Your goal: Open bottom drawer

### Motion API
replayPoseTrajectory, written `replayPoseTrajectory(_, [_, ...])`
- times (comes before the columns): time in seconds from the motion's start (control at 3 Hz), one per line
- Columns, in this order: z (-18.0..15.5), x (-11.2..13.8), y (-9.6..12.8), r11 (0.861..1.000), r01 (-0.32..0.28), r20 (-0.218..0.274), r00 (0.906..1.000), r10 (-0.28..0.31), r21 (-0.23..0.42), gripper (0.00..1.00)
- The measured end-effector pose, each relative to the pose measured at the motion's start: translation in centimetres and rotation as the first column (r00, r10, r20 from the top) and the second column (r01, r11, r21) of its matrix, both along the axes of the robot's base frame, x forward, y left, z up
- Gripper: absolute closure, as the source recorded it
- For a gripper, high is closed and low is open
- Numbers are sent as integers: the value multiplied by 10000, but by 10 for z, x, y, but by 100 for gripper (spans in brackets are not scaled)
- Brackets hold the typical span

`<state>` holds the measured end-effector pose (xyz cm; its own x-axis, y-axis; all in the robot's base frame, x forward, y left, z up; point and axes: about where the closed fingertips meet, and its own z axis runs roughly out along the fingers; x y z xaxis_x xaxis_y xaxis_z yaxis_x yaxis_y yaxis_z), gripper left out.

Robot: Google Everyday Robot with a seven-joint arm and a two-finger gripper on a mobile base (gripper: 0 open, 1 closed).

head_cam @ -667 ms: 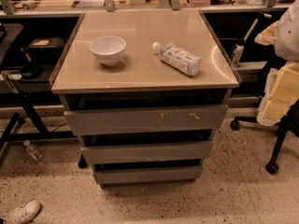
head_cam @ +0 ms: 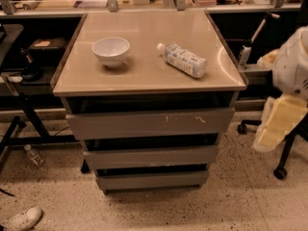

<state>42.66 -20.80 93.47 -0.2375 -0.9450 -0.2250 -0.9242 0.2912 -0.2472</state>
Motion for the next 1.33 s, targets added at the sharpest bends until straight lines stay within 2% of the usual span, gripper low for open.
replayPoseTrajectory(0.33, [-74,-6,17,9998,52,-494,9988,-44,169,0])
replayPoseTrajectory(0.67, [-172,-25,29,10000,44,-1536,9881,-37,40,0])
replayPoseTrajectory(1.0, [-171,-24,30,10000,45,-1513,9885,-38,45,0])
replayPoseTrajectory(1.33, [-205,-29,35,9989,48,-1619,9868,28,466,0])
